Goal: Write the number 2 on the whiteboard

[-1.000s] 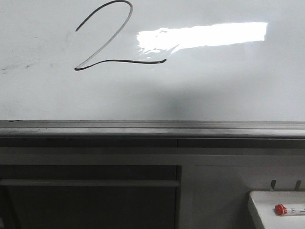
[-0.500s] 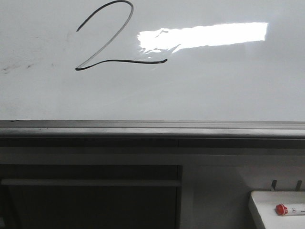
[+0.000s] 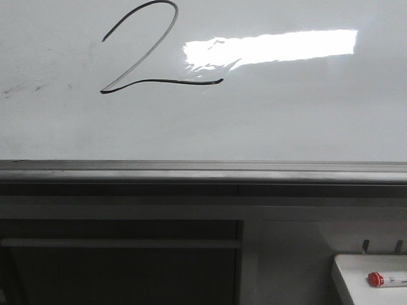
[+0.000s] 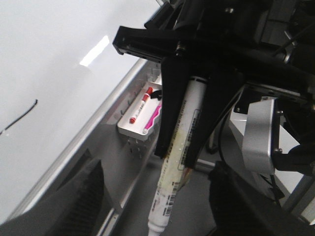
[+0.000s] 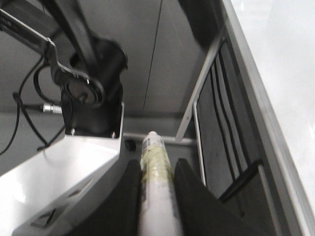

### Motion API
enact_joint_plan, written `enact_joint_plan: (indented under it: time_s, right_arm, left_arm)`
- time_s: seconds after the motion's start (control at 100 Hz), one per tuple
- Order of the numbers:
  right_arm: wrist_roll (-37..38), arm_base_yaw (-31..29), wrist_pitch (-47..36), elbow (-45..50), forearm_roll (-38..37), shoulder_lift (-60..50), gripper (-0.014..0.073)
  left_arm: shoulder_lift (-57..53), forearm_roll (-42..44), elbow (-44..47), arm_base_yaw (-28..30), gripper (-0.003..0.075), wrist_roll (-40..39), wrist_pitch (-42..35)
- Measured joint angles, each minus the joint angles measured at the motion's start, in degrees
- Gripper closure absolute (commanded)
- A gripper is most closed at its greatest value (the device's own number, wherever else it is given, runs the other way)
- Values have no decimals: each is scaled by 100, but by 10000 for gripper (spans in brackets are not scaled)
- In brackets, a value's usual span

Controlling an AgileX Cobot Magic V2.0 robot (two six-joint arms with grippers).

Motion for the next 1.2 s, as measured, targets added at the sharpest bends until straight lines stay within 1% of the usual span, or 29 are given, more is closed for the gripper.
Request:
enact_joint_plan:
  time_s: [0.16, 0.25, 0.47, 0.71, 0.88, 0.95, 1.08, 1.2]
  right_arm:
    - [-22, 57, -544, -13, 0, 51, 654]
    - [-36, 57, -659, -124, 0, 59, 655]
    - [-39, 60, -660, -468, 0, 59, 655]
    - [-39, 60, -435, -468, 0, 100, 655]
    - [-39, 60, -397, -468, 0, 100, 655]
    - [-39, 60, -397, -468, 0, 100, 655]
    - [-50, 60, -397, -468, -7, 100, 655]
    - [-53, 60, -397, -468, -36, 107, 655]
  left_arm:
    - [304, -14, 0, 0, 300, 13, 139]
    - [399, 69, 0, 0, 300, 66, 147]
    - [474, 293, 0, 0, 301, 137, 56]
    - [474, 319, 0, 0, 302, 137, -228]
    - [474, 319, 0, 0, 304, 137, -294]
    - [474, 319, 0, 0, 334, 137, -308]
    - [474, 341, 0, 0, 440, 137, -296]
    - [536, 329, -24, 0, 492, 137, -171]
